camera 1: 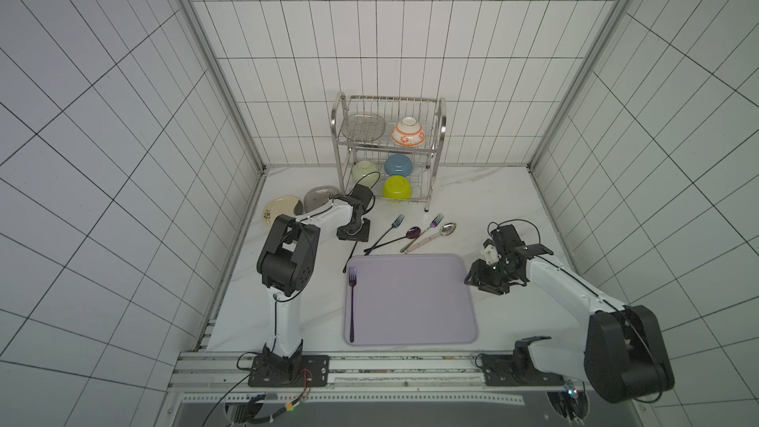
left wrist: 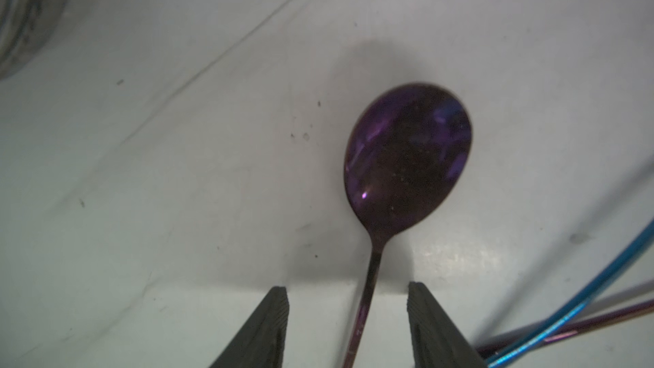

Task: Set the spoon and fork side by side
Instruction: Pick up the spoon from the center of the board.

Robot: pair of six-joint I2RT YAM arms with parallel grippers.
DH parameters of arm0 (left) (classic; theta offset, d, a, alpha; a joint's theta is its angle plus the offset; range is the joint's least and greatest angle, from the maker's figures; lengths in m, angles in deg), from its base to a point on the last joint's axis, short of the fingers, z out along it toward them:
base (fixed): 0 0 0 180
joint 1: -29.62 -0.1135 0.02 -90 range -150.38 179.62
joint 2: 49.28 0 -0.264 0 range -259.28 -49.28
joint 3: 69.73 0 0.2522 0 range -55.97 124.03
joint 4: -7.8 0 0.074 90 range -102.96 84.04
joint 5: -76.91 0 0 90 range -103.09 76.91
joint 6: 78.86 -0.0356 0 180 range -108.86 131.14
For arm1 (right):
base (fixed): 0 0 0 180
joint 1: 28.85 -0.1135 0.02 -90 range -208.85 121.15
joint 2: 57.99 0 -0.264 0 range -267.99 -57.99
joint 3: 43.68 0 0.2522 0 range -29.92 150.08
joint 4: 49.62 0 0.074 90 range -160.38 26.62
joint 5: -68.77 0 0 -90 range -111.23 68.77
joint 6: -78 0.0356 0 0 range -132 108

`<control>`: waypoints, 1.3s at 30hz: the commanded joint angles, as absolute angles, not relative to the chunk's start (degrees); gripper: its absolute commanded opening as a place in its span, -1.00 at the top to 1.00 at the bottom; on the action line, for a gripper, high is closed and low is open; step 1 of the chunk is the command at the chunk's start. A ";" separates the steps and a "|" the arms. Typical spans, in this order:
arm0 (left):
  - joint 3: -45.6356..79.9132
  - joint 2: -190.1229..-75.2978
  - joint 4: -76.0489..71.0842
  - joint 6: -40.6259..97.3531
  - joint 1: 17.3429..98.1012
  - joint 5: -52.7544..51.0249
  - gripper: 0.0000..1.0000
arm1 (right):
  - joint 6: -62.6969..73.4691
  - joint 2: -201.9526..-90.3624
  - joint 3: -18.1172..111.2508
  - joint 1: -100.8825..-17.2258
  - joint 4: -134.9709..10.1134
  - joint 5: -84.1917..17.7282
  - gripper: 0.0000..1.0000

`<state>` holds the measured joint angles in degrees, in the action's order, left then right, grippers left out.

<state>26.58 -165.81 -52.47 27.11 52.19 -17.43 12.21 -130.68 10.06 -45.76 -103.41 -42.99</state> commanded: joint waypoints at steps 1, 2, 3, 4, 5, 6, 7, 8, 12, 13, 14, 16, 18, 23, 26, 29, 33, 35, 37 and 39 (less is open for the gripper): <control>28.62 -168.16 -52.35 25.89 51.02 -15.50 -0.06 | 12.17 -131.44 10.12 -46.30 -103.74 -42.15 -0.02; 28.94 -168.69 -52.37 25.61 50.94 -14.94 -0.02 | 12.17 -131.59 10.07 -46.27 -103.67 -42.11 -0.02; 29.14 -169.15 -52.44 25.26 50.96 -14.25 0.02 | 12.17 -131.82 10.00 -46.31 -103.56 -42.01 -0.02; 29.26 -169.49 -52.29 25.09 50.97 -13.68 0.05 | 12.17 -131.96 9.98 -46.29 -103.50 -41.94 -0.02; 29.19 -169.79 -52.23 25.02 51.06 -13.13 0.09 | 12.08 -132.11 9.91 -46.29 -103.46 -41.86 -0.02; 29.20 -170.10 -52.14 25.02 51.12 -12.90 0.12 | 12.11 -132.29 10.04 -46.34 -103.39 -41.84 -0.02; 29.20 -170.35 -52.11 25.09 51.22 -12.88 0.15 | 12.16 -132.41 10.06 -46.34 -103.37 -41.88 -0.02; 29.20 -170.54 -52.11 25.07 51.42 -12.90 0.20 | 12.17 -132.52 10.14 -46.30 -103.29 -41.86 -0.02; 28.65 -171.07 -52.11 25.45 51.94 -13.76 0.37 | 12.17 -132.70 10.12 -46.32 -103.19 -41.80 -0.02; 28.27 -171.05 -52.05 25.41 51.96 -13.80 0.41 | 12.17 -132.70 10.15 -46.34 -103.19 -41.87 -0.02; 27.78 -170.99 -51.84 25.42 51.95 -13.98 0.45 | 12.17 -132.70 10.12 -46.34 -103.19 -41.88 -0.02; 26.34 -170.55 -51.30 25.45 51.88 -14.23 0.55 | 12.17 -132.62 10.07 -46.34 -103.19 -41.76 -0.02; 24.98 -170.04 -50.78 25.27 51.71 -14.52 0.65 | 12.25 -132.54 9.99 -46.34 -103.20 -41.80 -0.02; 22.63 -168.84 -50.35 24.58 51.03 -16.43 0.96 | 12.42 -132.52 10.13 -46.32 -103.14 -41.78 -0.01; 21.72 -167.78 -50.10 24.24 50.44 -17.49 1.00 | 12.59 -132.34 10.24 -46.30 -103.28 -41.82 -0.01; 20.71 -166.01 -50.10 23.83 49.66 -18.69 1.00 | 12.75 -132.03 10.24 -46.30 -103.28 -41.86 -0.01; 19.04 -162.11 -50.16 23.82 47.85 -21.87 1.00 | 12.87 -131.35 9.91 -46.33 -103.46 -41.82 -0.01; 17.99 -159.75 -50.20 24.23 46.32 -22.46 1.00 | 12.88 -131.09 9.77 -46.29 -103.54 -41.92 -0.01; 16.46 -157.19 -50.09 24.67 44.37 -23.00 1.00 | 12.92 -130.95 9.80 -46.34 -103.63 -41.92 -0.02; 14.33 -153.96 -50.04 25.41 42.37 -23.42 1.00 | 12.87 -130.93 9.78 -46.30 -103.63 -42.05 -0.02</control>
